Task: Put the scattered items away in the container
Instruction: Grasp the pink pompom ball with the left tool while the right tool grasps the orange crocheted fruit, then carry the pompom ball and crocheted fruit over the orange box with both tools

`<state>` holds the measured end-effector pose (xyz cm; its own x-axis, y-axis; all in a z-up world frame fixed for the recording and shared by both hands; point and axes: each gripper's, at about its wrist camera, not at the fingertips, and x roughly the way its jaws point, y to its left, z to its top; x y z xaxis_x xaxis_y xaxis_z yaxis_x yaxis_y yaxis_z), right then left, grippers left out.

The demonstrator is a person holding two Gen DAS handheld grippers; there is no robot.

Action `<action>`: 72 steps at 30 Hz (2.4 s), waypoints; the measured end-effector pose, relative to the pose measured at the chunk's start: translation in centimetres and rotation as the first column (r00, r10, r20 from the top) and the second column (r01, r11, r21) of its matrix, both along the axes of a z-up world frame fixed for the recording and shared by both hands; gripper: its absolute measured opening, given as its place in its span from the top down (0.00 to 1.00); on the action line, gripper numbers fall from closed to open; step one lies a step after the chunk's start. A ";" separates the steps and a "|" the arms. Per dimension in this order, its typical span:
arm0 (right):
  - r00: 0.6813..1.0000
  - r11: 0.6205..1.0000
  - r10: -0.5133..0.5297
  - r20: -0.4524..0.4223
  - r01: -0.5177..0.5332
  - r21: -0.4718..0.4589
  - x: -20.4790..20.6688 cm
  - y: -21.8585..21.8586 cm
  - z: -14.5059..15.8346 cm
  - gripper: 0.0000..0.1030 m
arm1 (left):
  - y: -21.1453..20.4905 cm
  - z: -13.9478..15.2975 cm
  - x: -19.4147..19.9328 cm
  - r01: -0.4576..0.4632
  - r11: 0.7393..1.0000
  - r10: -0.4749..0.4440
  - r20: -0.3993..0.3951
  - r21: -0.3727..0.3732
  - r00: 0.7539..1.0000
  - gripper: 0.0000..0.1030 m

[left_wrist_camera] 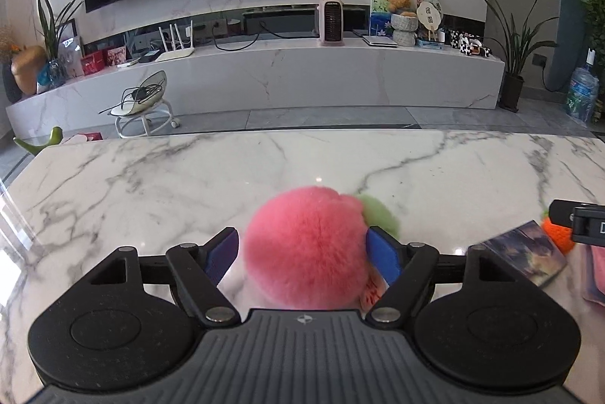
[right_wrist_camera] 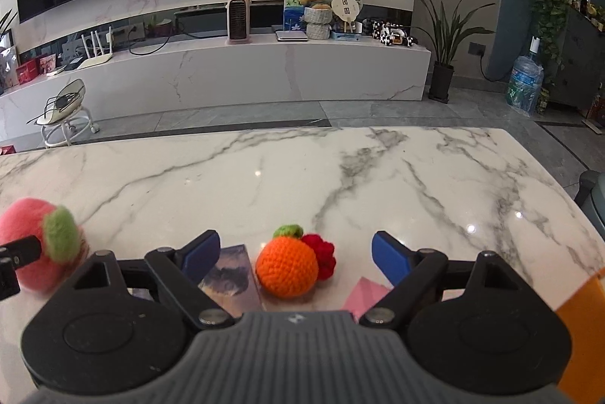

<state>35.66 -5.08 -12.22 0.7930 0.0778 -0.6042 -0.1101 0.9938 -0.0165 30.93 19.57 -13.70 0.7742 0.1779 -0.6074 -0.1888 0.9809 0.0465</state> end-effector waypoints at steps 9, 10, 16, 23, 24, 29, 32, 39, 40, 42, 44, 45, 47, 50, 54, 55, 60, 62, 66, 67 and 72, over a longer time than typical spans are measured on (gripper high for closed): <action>0.998 0.998 -0.026 -0.060 0.029 0.050 2.2 -1.0 -2.5 0.33 | 0.2 -1.8 2.1 0.005 1.000 -0.005 -0.014 -0.018 1.000 0.15; 0.998 0.998 -0.023 -0.064 0.026 0.054 2.3 -1.0 -2.7 0.36 | 0.1 -2.0 2.2 0.005 1.000 -0.005 -0.016 -0.019 1.000 0.15; 0.998 0.998 -0.009 -0.069 0.013 0.056 2.2 -0.8 -3.1 0.45 | 0.0 -2.8 2.7 0.019 1.000 -0.020 -0.032 -0.012 0.999 0.29; 0.998 0.999 -0.005 -0.057 0.008 0.050 1.9 -0.8 -2.5 0.47 | -0.4 -2.6 1.9 0.044 0.999 -0.044 -0.022 0.010 0.999 0.48; 0.999 0.999 -0.005 -0.045 0.007 0.047 1.7 -0.8 -2.2 0.47 | -0.5 -2.4 1.7 0.044 0.999 -0.044 -0.016 0.012 0.999 0.49; 1.000 0.999 0.013 -0.010 -0.013 0.051 0.5 -0.7 -0.5 0.47 | -1.0 -0.4 0.1 0.049 0.999 -0.049 0.014 0.018 0.999 0.49; 1.000 0.998 0.022 0.008 -0.022 0.059 -0.6 -0.9 0.9 0.47 | -1.6 1.2 -1.3 0.063 0.998 -0.063 0.025 0.017 0.998 0.49; 0.998 0.997 0.046 0.034 -0.049 0.068 -4.5 -2.0 4.5 0.47 | -3.5 5.1 -5.5 0.098 0.995 -0.097 0.026 -0.019 0.995 0.49; 0.998 0.996 0.049 0.035 -0.052 0.072 -5.2 -2.1 5.0 0.47 | -3.7 5.7 -6.1 0.099 0.995 -0.098 0.029 -0.024 0.995 0.49; 0.997 0.995 0.055 0.045 -0.059 0.076 -6.7 -2.4 6.1 0.47 | -4.2 6.8 -7.5 0.107 0.994 -0.106 0.041 -0.027 0.993 0.49; 0.996 0.995 0.063 0.060 -0.067 0.076 -8.3 -2.7 7.2 0.47 | -4.8 8.0 -8.8 0.117 0.993 -0.116 0.055 -0.023 0.992 0.49; 0.996 0.994 0.066 0.066 -0.071 0.077 -9.0 -2.8 7.7 0.47 | -5.1 8.6 -9.5 0.121 0.992 -0.120 0.061 -0.021 0.991 0.49; 0.994 0.993 0.072 0.078 -0.078 0.083 -10.6 -3.1 8.7 0.47 | -5.7 9.7 -10.7 0.129 0.991 -0.127 0.073 -0.020 0.989 0.49; 0.992 0.992 0.079 0.099 -0.089 0.094 -12.8 -3.8 10.2 0.47 | -6.9 11.2 -12.7 0.144 0.989 -0.142 0.093 -0.016 0.985 0.49; 0.988 0.990 0.092 0.127 -0.105 0.095 -15.8 -4.9 11.7 0.47 | -8.7 13.0 -15.2 0.172 0.985 -0.172 0.120 0.009 0.978 0.49; 0.987 0.990 0.092 0.134 -0.106 0.097 -16.5 -5.3 12.0 0.47 | -9.3 13.4 -15.7 0.179 0.984 -0.180 0.128 0.015 0.975 0.49; 0.982 0.989 0.083 0.172 -0.102 0.107 -19.9 -7.5 13.6 0.47 | -11.7 15.1 -18.2 0.218 0.975 -0.222 0.164 0.042 0.961 0.49; 0.979 0.989 0.071 0.191 -0.093 0.111 -21.1 -8.5 14.1 0.47 | -12.7 15.6 -19.1 0.236 0.970 -0.242 0.179 0.054 0.954 0.49; 0.974 0.992 0.035 0.223 -0.062 0.114 -23.4 -10.9 14.8 0.47 | -14.8 16.2 -20.6 0.275 0.959 -0.284 0.202 0.072 0.937 0.49; 0.973 0.992 0.025 0.229 -0.052 0.115 -23.9 -11.5 15.0 0.47 | -15.3 16.3 -20.9 0.288 0.954 -0.298 0.204 0.078 0.933 0.49; 0.968 0.989 -0.045 0.249 0.008 0.146 -26.2 -15.0 15.3 0.47 | -18.7 16.7 -22.1 0.363 0.924 -0.381 0.215 0.118 0.899 0.49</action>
